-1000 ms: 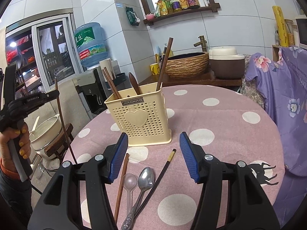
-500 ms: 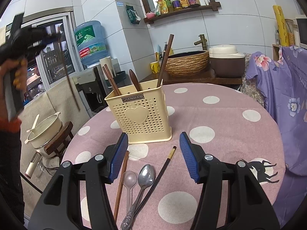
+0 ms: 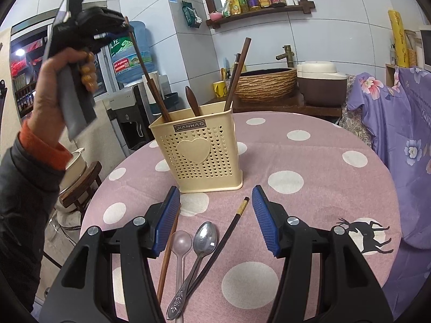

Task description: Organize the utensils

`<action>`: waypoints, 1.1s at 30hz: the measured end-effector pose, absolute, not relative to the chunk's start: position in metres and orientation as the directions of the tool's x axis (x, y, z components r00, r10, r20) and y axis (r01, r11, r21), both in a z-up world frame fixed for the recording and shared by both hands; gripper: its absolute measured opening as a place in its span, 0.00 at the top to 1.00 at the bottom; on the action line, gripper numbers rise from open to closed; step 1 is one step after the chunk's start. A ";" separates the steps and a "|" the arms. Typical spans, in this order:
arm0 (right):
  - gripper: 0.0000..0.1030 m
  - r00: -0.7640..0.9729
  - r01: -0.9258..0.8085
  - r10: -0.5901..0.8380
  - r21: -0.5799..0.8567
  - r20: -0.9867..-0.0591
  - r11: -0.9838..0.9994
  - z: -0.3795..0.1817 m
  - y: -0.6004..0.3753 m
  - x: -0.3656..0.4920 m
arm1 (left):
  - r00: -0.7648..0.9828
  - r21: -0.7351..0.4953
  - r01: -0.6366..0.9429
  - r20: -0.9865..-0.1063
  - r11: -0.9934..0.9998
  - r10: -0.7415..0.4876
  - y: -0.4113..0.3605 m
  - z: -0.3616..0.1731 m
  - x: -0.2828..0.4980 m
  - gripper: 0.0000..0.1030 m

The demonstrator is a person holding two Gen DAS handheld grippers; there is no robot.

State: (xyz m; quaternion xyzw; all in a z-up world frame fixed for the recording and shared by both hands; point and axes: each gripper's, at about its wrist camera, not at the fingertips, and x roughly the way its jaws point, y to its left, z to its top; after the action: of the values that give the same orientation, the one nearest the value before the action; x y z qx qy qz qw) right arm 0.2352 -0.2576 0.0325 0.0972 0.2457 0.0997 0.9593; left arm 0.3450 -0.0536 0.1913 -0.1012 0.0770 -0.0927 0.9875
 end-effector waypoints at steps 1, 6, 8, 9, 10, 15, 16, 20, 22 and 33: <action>0.45 0.857 -0.144 0.241 0.238 -0.455 0.961 0.031 -0.258 0.236 | 0.969 -0.227 0.163 -0.148 0.960 -0.199 -0.053 0.183 0.347 0.93; 0.45 0.853 -0.143 0.244 0.243 -0.462 0.959 0.027 -0.258 0.237 | 0.954 -0.250 0.157 -0.211 0.956 -0.211 -0.052 0.154 0.350 0.93; 0.45 0.852 -0.139 0.242 0.246 -0.464 0.959 0.025 -0.259 0.237 | 0.949 -0.245 0.159 -0.229 0.956 -0.216 -0.052 0.143 0.347 0.93; 0.45 0.852 -0.136 0.242 0.248 -0.465 0.959 0.024 -0.259 0.238 | 0.946 -0.241 0.160 -0.239 0.957 -0.219 -0.053 0.139 0.346 0.93; 0.45 0.851 -0.134 0.241 0.251 -0.467 0.959 0.023 -0.260 0.238 | 0.942 -0.237 0.162 -0.253 0.958 -0.221 -0.054 0.134 0.345 0.93; 0.45 0.844 -0.129 0.241 0.255 -0.479 0.958 0.019 -0.261 0.240 | 0.920 -0.214 0.164 -0.318 0.963 -0.227 -0.059 0.109 0.346 0.93; 0.45 0.844 -0.129 0.241 0.254 -0.479 0.958 0.018 -0.261 0.240 | 0.915 -0.210 0.167 -0.332 0.963 -0.231 -0.060 0.105 0.347 0.93; 0.45 0.844 -0.121 0.236 0.256 -0.481 0.959 0.018 -0.262 0.238 | 0.907 -0.191 0.172 -0.351 0.967 -0.231 -0.063 0.095 0.346 0.93; 0.45 0.845 -0.117 0.231 0.256 -0.482 0.960 0.018 -0.263 0.238 | 0.904 -0.182 0.183 -0.355 0.966 -0.238 -0.063 0.094 0.343 0.93; 0.45 0.838 -0.104 0.228 0.265 -0.495 0.958 0.012 -0.266 0.239 | 0.869 -0.227 0.194 -0.413 0.955 -0.274 -0.046 0.086 0.308 0.34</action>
State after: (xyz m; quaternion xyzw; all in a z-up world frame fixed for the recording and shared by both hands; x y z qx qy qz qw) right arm 0.2392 -0.2663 0.0119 0.1146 0.2705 0.0873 0.9519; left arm 0.3076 -0.0462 0.0855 -0.0892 0.2257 -0.1215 0.9625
